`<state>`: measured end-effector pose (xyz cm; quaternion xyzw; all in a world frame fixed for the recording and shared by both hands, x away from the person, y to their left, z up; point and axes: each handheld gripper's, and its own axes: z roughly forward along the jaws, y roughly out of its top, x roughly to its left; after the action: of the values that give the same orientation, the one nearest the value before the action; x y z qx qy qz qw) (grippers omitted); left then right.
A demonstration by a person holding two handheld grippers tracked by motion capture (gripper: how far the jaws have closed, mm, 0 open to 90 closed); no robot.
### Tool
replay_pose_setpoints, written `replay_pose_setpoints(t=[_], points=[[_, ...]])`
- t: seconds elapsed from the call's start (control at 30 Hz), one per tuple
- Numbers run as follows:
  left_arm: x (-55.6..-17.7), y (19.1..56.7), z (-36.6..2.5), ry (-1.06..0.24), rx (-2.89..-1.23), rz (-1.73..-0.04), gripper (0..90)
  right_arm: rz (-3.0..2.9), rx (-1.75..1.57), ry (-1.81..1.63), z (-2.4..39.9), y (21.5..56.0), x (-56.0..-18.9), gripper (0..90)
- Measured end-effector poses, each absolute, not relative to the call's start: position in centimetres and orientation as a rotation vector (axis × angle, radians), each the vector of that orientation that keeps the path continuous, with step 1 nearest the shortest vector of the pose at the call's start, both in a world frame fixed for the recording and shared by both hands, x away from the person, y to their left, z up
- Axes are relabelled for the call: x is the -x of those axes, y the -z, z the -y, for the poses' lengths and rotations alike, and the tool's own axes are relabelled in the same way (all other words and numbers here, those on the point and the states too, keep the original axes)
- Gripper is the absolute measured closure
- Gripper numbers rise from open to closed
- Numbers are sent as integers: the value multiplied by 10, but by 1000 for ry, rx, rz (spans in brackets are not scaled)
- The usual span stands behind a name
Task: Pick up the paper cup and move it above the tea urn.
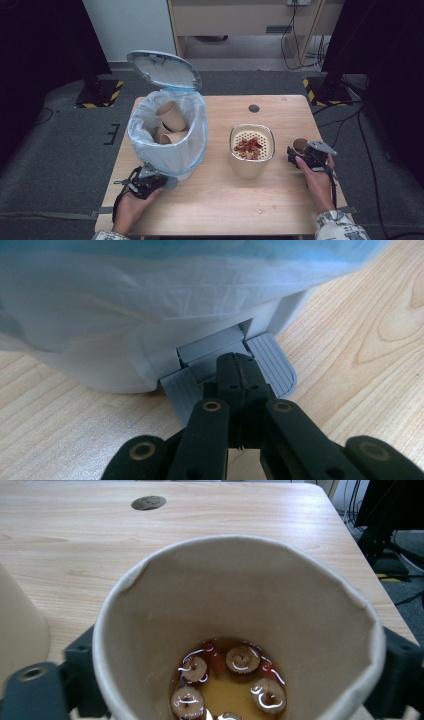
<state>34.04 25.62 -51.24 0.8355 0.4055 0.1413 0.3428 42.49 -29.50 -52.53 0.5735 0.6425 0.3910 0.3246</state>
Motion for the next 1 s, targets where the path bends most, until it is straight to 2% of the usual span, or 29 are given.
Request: replay_pose_setpoints(t=[0.13, 0.4, 1.0], points=[[-340, 512, -256, -368, -2172, -1054, 900, -1690, -1469, -1037, 295, 526, -426, 234], [-340, 512, -256, -366, -2171, -1056, 900, -1709, -1416, -1072, 297, 524, -424, 298], [-341, 512, -257, -358, -2168, -1059, 900, -1750, -1289, -1109, 295, 479, -430, 336]])
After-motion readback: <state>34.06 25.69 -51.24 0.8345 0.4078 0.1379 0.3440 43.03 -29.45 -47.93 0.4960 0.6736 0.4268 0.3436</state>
